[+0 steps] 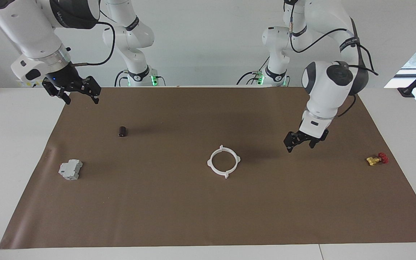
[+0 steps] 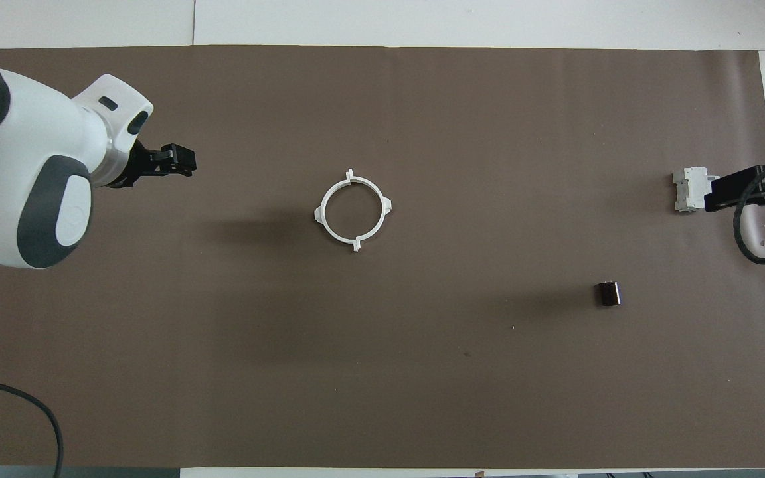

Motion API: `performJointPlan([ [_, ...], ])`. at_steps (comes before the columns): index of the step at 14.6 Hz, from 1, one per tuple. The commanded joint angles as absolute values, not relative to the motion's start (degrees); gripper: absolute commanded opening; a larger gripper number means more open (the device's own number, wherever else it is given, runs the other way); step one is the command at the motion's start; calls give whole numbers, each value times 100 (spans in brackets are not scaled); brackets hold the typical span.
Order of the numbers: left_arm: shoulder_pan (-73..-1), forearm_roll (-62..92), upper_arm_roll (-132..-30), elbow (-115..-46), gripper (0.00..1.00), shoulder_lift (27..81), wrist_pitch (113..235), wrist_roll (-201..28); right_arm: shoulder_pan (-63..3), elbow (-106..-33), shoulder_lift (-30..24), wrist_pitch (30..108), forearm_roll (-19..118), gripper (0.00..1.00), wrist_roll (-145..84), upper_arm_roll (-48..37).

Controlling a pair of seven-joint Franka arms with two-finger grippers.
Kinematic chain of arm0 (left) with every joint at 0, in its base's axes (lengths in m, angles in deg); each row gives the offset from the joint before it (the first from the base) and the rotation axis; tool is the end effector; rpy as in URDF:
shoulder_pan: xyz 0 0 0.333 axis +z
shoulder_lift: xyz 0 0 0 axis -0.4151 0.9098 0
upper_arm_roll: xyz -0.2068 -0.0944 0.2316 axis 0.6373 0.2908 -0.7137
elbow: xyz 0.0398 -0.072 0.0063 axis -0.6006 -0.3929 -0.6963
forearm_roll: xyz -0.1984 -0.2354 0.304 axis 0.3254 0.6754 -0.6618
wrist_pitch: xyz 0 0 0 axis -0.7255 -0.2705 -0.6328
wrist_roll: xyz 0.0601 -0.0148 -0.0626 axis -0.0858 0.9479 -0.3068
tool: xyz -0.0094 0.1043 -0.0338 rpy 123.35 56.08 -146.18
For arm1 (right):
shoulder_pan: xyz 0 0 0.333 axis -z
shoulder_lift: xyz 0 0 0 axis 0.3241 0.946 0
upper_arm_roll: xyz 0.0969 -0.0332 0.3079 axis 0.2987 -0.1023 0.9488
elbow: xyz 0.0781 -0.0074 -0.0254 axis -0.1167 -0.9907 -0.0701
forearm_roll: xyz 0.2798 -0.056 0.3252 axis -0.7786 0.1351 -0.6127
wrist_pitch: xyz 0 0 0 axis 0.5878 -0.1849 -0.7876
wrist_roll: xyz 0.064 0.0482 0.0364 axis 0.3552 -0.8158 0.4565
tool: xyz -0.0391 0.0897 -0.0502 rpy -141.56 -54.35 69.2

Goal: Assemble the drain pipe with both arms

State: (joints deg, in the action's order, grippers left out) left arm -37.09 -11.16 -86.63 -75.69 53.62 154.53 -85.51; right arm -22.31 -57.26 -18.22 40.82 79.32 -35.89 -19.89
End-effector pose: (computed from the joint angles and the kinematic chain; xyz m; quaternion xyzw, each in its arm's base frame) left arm 0.6438 -0.1112 0.4443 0.9980 0.0393 0.0484 0.0026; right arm 0.5922 -0.0360 0.6143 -0.9997 0.0114 0.0218 0.0089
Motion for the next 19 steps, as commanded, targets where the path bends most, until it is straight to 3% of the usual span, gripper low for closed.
performJointPlan([
  [1, -3289, -1006, -8660, -7629, 100, 4931, 14948, -7753, -2216, -5684, -1849, 3995, 7900, 100, -3649, -1960],
  [4, -2876, -1006, -8678, -7463, 100, 4684, 14447, -7286, -2216, -5684, -1849, 4039, 7908, 100, -3614, -1951],
  [11, -2435, -1006, -8713, -6425, 100, 4684, 13137, -6916, -2216, -5684, -1849, 4030, 7900, 100, -3632, -1951],
  [19, -2312, -997, -8704, -6530, 100, 4367, 12942, -6916, -2225, -5675, -1849, 4065, 7917, 100, -3658, -1933],
])
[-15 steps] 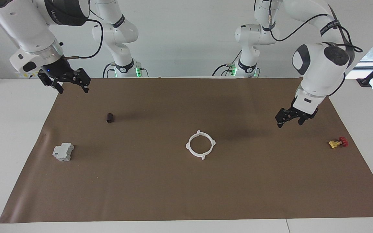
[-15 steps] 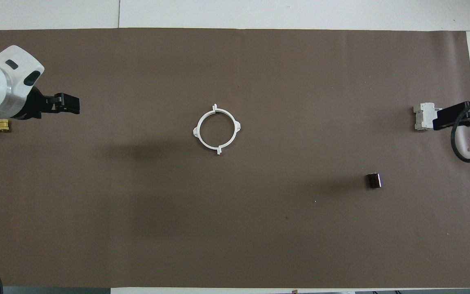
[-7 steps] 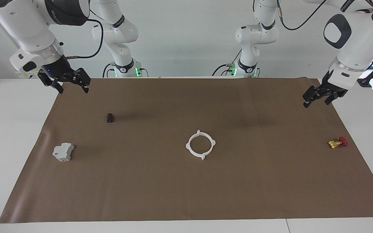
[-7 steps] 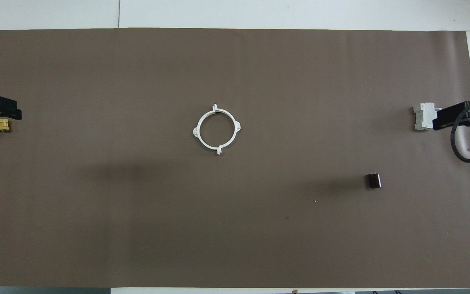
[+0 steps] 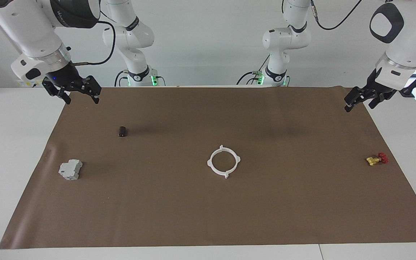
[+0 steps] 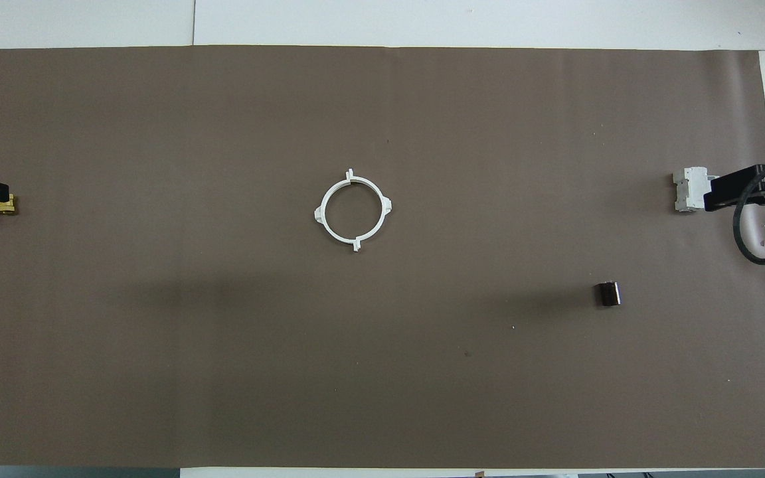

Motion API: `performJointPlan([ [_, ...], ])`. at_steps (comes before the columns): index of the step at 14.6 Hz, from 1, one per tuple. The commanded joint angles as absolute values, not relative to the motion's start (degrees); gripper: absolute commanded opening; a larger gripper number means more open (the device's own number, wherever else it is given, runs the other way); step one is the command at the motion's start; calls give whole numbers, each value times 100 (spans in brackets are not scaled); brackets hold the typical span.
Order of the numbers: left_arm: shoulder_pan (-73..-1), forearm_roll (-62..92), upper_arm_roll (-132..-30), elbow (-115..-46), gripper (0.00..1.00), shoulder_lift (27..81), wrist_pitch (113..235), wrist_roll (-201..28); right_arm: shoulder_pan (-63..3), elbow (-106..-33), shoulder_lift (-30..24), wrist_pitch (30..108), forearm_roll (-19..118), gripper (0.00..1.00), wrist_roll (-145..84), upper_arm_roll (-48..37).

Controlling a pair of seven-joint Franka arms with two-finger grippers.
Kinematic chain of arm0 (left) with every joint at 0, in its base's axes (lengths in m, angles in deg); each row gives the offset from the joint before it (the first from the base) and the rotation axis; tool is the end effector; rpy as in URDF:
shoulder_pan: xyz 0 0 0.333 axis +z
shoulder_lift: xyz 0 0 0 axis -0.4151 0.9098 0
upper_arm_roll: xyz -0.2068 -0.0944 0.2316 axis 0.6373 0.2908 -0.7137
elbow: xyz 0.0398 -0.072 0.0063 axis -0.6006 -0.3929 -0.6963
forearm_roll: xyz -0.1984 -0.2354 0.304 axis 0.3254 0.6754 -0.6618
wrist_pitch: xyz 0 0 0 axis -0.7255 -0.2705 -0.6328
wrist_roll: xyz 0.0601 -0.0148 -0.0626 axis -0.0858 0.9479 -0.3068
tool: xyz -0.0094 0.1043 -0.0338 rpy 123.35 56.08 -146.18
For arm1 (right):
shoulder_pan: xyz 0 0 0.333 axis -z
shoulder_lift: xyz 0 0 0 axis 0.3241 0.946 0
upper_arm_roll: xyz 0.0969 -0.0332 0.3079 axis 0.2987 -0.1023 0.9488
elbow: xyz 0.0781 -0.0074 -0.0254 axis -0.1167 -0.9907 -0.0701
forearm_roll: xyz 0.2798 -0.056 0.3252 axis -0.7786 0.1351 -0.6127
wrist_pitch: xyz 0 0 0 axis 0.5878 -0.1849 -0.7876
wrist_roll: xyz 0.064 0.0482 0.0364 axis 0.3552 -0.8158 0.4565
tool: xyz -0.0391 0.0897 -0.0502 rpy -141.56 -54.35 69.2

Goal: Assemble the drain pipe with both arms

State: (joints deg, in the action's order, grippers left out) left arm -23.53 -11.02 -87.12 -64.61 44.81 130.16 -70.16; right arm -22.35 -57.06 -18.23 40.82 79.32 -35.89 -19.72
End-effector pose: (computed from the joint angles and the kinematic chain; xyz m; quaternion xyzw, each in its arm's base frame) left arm 0.6019 0.0461 0.6028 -0.9995 -0.0302 -0.0086 0.0035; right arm 0.5924 -0.0339 0.6162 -0.9997 0.0095 0.0200 0.0088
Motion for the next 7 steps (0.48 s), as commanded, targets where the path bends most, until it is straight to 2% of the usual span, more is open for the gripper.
performJointPlan([
  [1, -2312, -1006, -8695, -6530, 100, 4367, 12968, -6924, -2225, -5675, -1849, 4065, 7917, 100, -3649, -1933],
  [7, -2409, -997, -8625, -6442, 100, 4402, 12688, -7039, -2225, -5675, -1849, 4065, 7917, 100, -3658, -1933],
])
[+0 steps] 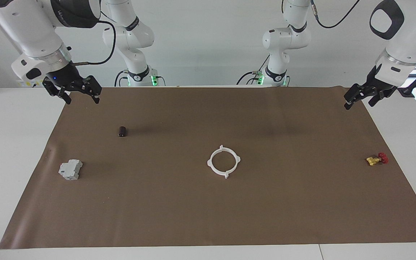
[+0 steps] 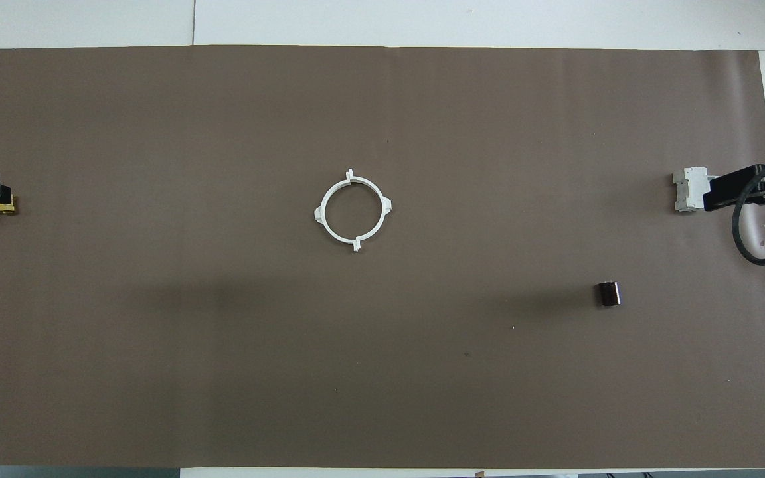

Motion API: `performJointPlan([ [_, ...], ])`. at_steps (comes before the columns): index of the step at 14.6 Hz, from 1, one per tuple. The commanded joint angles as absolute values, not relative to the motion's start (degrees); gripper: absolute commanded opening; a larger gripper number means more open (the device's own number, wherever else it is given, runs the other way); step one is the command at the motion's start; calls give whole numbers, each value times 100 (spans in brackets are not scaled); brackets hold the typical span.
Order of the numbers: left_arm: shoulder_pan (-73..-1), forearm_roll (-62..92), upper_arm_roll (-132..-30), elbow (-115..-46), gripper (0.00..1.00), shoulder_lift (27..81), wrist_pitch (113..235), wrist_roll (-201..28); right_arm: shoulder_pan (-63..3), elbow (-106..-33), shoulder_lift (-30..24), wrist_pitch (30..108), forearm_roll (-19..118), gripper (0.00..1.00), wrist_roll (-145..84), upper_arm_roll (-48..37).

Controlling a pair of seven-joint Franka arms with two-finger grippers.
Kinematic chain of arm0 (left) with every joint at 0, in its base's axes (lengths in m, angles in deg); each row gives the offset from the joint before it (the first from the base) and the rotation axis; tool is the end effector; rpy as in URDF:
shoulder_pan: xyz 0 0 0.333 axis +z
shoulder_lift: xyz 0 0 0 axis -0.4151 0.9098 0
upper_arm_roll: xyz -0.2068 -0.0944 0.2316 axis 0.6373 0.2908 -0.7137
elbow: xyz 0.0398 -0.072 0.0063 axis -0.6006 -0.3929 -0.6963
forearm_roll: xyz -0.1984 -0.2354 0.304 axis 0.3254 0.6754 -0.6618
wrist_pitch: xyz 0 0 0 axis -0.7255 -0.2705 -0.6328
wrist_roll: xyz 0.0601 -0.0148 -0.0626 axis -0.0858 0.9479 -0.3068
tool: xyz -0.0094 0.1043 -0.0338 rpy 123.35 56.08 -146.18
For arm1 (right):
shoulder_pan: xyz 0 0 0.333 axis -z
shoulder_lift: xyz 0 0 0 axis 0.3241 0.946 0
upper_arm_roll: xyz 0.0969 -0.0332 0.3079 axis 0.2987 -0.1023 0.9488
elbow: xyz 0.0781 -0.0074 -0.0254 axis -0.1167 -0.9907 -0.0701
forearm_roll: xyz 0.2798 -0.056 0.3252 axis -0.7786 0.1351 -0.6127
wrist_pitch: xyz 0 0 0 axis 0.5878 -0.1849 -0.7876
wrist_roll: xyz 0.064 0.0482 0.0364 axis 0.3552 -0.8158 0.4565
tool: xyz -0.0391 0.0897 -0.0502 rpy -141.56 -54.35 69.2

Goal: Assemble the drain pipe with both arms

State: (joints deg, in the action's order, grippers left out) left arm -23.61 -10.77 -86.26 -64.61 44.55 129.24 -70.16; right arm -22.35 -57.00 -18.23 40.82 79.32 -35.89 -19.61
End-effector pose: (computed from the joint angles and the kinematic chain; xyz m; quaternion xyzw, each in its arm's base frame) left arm 0.5996 0.0356 0.6041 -0.9997 -0.0222 -0.0029 0.0009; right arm 0.5925 -0.0328 0.6168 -0.9997 0.0086 0.0195 0.0087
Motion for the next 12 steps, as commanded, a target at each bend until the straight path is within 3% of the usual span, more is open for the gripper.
performJointPlan([
  [1, -2409, -997, -8616, -6451, 100, 4394, 12661, -7039, -2225, -5675, -1849, 4065, 7917, 100, -3649, -1933],
  [12, -2409, -1059, -8625, -6539, 100, 4359, 12740, -7012, -2225, -5675, -1849, 4065, 7917, 100, -3649, -1933],
])
